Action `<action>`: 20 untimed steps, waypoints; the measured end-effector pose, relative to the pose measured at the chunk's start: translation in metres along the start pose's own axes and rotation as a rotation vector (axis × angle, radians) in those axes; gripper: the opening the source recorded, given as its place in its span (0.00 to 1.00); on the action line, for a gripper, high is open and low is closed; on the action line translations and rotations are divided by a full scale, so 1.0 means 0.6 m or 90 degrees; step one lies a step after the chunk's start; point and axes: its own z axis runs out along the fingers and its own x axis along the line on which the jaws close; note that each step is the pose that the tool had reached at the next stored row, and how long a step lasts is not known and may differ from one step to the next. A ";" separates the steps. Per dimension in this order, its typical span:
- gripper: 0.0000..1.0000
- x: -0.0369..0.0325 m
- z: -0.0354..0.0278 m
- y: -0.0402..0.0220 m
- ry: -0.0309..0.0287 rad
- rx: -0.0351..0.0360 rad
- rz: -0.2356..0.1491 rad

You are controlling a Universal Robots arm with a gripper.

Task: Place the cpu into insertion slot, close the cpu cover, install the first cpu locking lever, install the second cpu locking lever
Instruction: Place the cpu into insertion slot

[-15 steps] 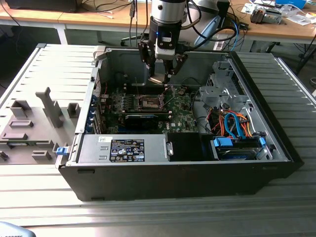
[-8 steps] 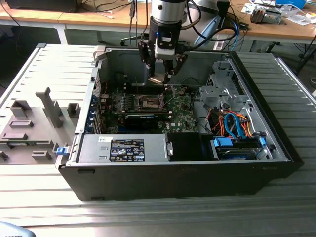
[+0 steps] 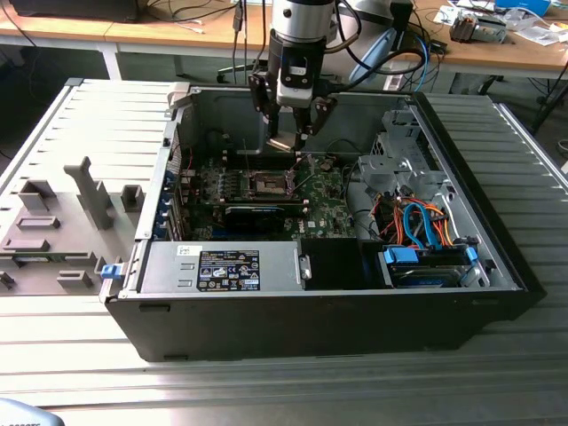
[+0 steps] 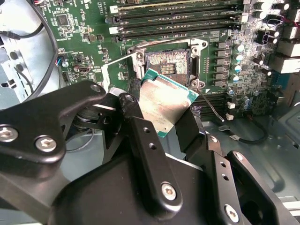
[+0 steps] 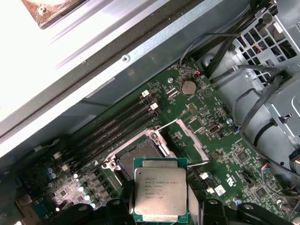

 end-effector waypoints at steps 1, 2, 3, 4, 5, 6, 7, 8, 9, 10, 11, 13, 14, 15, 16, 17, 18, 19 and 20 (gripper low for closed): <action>0.55 0.000 0.000 0.000 0.0000 0.0000 0.002; 0.55 0.000 0.000 0.000 0.0001 0.0000 0.003; 0.55 0.000 0.000 0.000 0.0001 0.0000 0.004; 0.55 0.000 0.000 0.000 0.0001 0.0000 0.005; 0.55 0.000 0.000 0.000 0.0001 0.0000 0.005; 0.55 0.000 0.000 0.000 0.0001 -0.0001 0.006; 0.55 0.000 0.000 0.000 0.0001 -0.0001 0.008; 0.55 0.000 0.000 0.000 0.0001 -0.0001 0.009; 0.55 0.000 0.000 0.000 0.0002 -0.0002 0.010; 0.55 0.000 0.000 0.000 0.0002 -0.0002 0.011; 0.55 0.000 0.000 0.000 0.0002 -0.0002 0.012; 0.55 0.000 0.000 0.000 0.0002 -0.0002 0.014; 0.55 0.000 0.000 0.000 0.0002 -0.0002 0.015; 0.55 0.000 0.000 0.000 0.0003 -0.0003 0.016; 0.55 0.000 0.000 0.000 0.0003 -0.0003 0.017; 0.55 0.000 0.000 0.000 0.0003 -0.0003 0.019; 0.55 0.000 0.000 0.000 0.0003 -0.0003 0.020; 0.55 0.000 0.000 0.000 0.0003 -0.0004 0.021; 0.55 0.000 0.000 0.000 0.0003 -0.0004 0.022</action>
